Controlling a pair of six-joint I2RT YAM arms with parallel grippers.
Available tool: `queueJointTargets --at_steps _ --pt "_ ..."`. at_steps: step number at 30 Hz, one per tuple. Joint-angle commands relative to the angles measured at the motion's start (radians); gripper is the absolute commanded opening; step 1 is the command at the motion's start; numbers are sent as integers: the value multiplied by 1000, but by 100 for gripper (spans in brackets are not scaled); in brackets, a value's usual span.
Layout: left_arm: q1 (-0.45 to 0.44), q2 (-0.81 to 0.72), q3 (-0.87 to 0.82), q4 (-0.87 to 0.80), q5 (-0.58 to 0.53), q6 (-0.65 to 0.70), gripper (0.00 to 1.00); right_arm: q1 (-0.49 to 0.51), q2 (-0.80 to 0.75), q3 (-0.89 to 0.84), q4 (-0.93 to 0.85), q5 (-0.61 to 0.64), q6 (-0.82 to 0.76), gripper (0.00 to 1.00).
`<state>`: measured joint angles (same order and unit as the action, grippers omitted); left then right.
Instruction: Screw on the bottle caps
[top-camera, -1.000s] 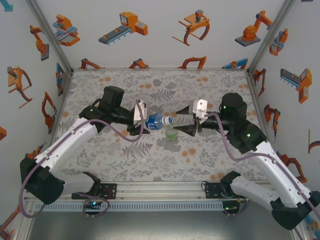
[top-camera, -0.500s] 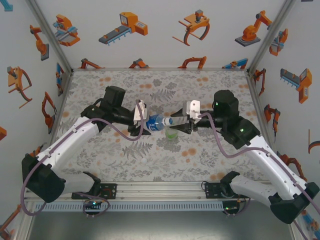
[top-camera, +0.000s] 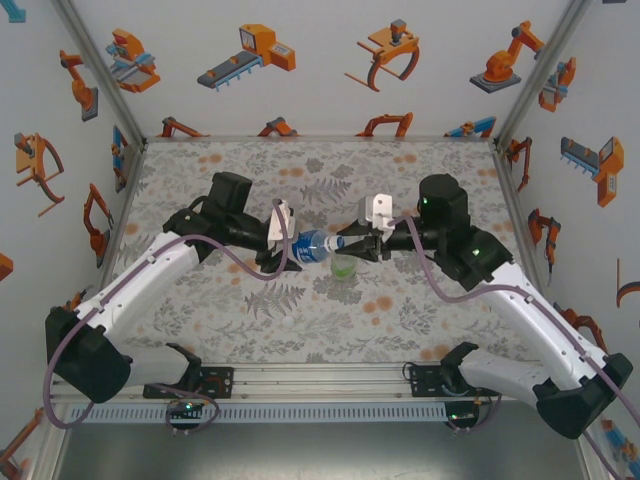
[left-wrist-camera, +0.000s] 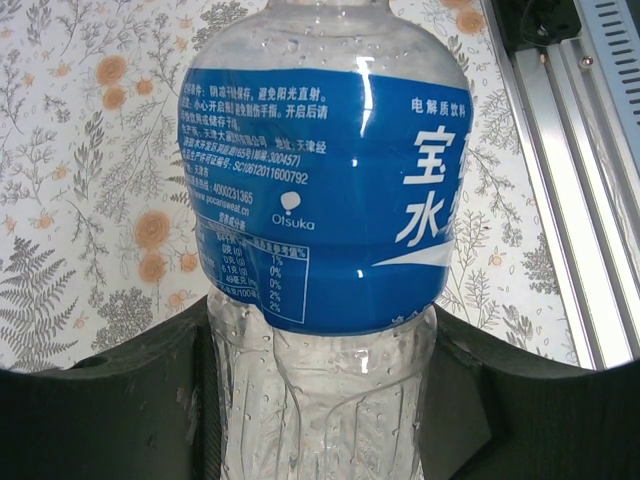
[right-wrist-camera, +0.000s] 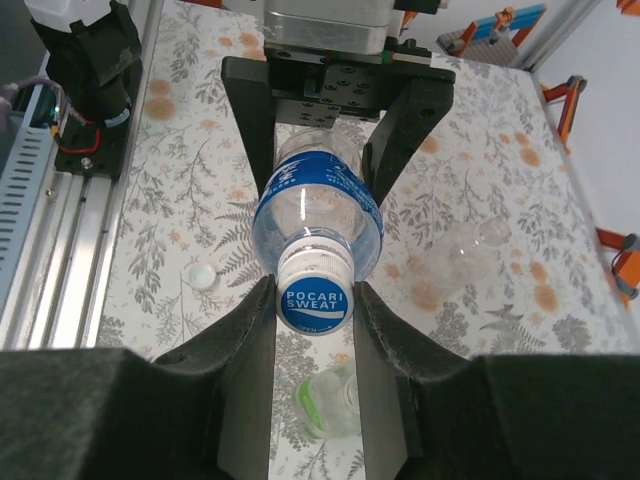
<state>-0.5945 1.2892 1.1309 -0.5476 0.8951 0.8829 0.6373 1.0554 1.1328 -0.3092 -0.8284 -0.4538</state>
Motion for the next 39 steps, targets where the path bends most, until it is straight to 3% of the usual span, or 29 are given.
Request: queueJointTargets --at_steps 1,9,11,14,17,22,27,30,34,39 --pt "-5 11 40 12 23 -6 0 9 28 20 45 60 321 0" --pt "6 14 38 28 -2 -24 0 9 75 -4 71 425 1238 0" --pt "10 13 38 29 -7 -25 0 6 78 -28 67 460 1425 0" --pt "15 11 38 30 -12 -26 0 -5 107 0 -55 483 1585 0" --pt "15 7 33 44 -15 -39 0 -7 133 2 -59 446 1619 0" --pt "14 11 33 52 -13 -59 0 -7 131 23 -79 458 1581 4" --pt "14 5 29 52 -19 -53 0 -7 102 81 -102 506 1385 42" --pt "13 4 30 48 -22 -52 0 -7 78 114 -91 514 1197 57" --pt "12 -4 30 46 -16 -50 0 -7 32 134 -77 488 931 59" --pt "10 -10 28 41 8 -38 0 -7 -18 129 -41 365 558 61"
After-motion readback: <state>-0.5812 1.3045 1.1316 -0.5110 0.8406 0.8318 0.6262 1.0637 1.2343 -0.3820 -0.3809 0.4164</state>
